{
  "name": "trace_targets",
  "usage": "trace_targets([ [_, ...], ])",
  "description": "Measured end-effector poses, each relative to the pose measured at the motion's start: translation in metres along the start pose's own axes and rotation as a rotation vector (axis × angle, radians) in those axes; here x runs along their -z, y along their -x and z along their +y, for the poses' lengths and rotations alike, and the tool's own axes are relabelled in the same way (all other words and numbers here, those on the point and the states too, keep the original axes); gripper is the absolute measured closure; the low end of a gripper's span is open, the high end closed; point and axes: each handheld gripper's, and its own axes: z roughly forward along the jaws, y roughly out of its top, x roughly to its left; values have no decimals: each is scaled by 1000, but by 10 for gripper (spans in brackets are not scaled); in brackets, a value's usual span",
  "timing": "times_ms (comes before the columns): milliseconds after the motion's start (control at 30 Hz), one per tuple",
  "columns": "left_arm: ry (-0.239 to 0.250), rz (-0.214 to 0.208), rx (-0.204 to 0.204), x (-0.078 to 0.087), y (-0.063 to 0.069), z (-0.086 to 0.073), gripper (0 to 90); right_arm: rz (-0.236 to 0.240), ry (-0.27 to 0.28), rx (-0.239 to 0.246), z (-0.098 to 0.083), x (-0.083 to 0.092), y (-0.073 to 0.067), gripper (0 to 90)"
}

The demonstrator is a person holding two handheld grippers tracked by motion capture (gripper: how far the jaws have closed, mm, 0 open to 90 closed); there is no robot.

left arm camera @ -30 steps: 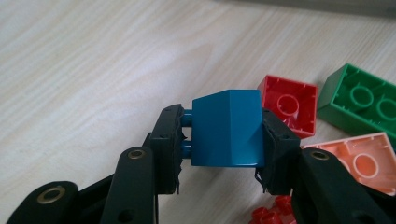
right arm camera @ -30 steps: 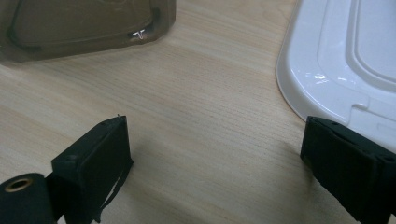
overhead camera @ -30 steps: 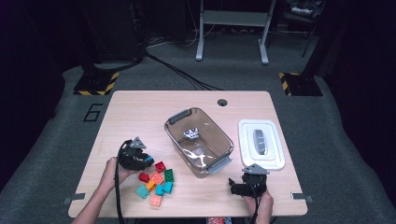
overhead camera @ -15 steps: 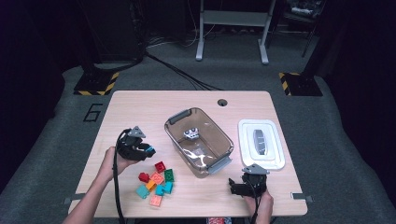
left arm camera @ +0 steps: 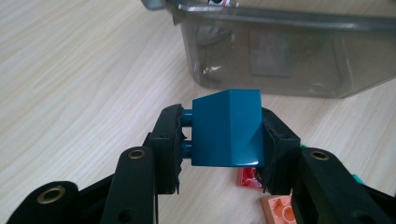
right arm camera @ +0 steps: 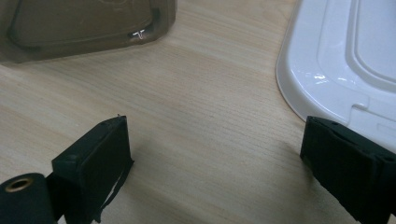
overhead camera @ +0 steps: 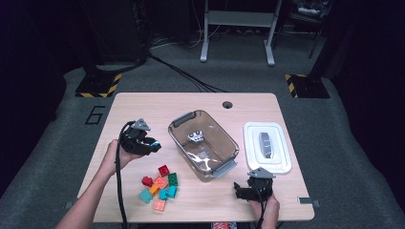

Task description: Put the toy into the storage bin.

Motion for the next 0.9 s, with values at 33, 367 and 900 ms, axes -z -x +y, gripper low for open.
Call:
trace_targets([
  [33,0,-5,-2,1,0,2,567,0,-1,-1,0,0,0,77],
  [367,10,-25,-9,7,-2,18,567,0,-1,-1,0,0,0,78],
  [900,39,-29,-12,16,-1,42,567,2,1,-3,0,0,1,80],
])
